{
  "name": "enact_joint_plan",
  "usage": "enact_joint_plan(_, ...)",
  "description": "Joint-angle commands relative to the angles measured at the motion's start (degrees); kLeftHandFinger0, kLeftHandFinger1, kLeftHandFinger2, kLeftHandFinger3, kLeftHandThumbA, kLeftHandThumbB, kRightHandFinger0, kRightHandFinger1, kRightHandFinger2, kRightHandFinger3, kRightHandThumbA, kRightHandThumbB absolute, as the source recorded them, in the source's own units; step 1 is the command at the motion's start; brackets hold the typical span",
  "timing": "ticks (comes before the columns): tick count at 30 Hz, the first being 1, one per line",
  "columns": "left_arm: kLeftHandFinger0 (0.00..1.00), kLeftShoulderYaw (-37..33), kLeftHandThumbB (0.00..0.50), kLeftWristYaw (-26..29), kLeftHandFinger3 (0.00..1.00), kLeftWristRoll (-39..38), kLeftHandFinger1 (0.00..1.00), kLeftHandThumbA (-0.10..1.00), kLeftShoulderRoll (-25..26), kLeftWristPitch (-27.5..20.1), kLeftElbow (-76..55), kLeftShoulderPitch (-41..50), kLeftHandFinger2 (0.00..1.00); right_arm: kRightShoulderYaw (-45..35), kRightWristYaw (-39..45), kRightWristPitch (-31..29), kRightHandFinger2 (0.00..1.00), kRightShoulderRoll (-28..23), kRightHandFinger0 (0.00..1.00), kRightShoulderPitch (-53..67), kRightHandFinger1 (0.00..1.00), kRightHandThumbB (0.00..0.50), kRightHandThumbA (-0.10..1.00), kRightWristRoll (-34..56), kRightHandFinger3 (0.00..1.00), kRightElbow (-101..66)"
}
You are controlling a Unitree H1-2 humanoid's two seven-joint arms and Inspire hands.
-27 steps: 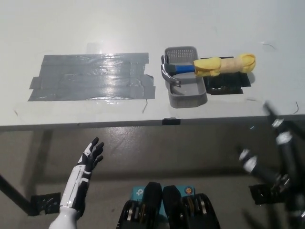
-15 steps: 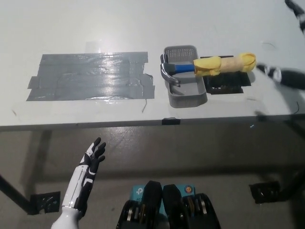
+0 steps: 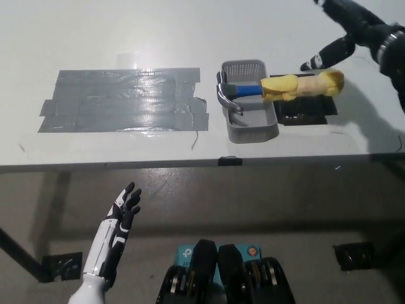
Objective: The robot picks the hammer placed on top of the gray container with right hand and places it on the grey area of the desk
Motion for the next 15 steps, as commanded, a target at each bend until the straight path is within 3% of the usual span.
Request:
enact_joint_plan(1, 1.00, -0.2, 0.139, -0.3, 1.00, 0.1, 1.00, 0.95, 0.1, -2.0, -1.6, -1.0, 1.00, 3.5, 5.2, -1.6, 1.00, -0.1, 1.00, -7.5, 1.00, 0.411, 1.00, -4.4, 1.00, 5.5)
enact_joint_plan(3, 1.00, -0.1, 0.134, -0.1, 1.00, 0.2, 1.00, 0.95, 0.1, -2.0, -1.9, -1.0, 1.00, 5.9, 6.2, -0.4, 1.00, 1.6, 1.00, -9.0, 1.00, 0.432, 1.00, -5.6, 1.00, 8.8)
enact_joint_plan(7, 1.00, -0.1, 0.135, -0.1, 1.00, 0.3, 1.00, 0.96, 0.1, -1.7, -2.1, -1.3, 1.00, 9.0, 6.7, -2.6, 1.00, 3.7, 1.00, -10.4, 1.00, 0.388, 1.00, -6.9, 1.00, 13.6)
enact_joint_plan(9, 1.00, 0.0, 0.136, 0.0, 1.00, 0.6, 1.00, 0.96, 0.3, -1.7, -2.1, -1.5, 1.00, 9.9, 6.2, -1.9, 1.00, 4.7, 1.00, -10.9, 1.00, 0.410, 1.00, -8.0, 1.00, 15.2)
enact_joint_plan(15, 1.00, 0.2, 0.147, 0.2, 1.00, 1.0, 1.00, 0.96, 0.4, -1.9, -2.2, -1.7, 1.00, 10.5, 5.3, -2.0, 1.00, 6.4, 1.00, -11.9, 1.00, 0.405, 1.00, -8.8, 1.00, 18.4)
